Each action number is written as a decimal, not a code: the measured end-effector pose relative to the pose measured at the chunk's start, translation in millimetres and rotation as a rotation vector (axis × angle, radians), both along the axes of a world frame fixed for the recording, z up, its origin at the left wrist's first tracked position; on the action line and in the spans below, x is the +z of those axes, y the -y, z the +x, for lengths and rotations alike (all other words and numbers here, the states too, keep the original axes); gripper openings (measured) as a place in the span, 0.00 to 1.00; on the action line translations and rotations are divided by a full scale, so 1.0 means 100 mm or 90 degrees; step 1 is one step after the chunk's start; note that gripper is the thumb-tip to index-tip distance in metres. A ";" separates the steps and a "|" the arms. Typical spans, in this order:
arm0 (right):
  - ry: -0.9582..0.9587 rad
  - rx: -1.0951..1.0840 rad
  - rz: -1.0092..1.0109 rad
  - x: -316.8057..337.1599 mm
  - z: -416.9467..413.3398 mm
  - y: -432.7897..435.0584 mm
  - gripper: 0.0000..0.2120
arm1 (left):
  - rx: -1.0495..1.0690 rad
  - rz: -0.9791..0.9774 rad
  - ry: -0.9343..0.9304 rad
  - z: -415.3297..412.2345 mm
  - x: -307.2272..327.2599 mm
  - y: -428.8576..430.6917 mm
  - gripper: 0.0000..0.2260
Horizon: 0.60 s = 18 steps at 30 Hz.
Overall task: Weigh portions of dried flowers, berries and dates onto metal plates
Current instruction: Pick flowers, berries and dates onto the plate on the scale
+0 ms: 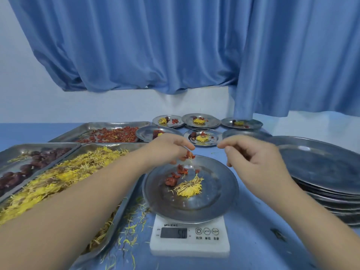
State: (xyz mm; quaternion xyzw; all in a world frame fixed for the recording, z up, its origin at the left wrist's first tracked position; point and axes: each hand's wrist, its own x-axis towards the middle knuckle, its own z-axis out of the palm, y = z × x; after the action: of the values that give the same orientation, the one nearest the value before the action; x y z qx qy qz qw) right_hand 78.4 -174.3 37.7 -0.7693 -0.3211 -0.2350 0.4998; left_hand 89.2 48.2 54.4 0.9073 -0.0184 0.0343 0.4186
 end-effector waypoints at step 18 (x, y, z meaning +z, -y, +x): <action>0.002 -0.084 -0.135 -0.54 -0.10 0.18 0.09 | 0.078 -0.070 -0.016 -0.09 -0.03 -0.01 0.06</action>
State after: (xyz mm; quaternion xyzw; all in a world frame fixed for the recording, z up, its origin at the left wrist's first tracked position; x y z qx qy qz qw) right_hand 68.6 -192.0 -16.1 -0.8368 -0.2937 -0.2333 0.3989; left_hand 80.0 49.4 51.3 0.8827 0.0446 0.0493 0.4652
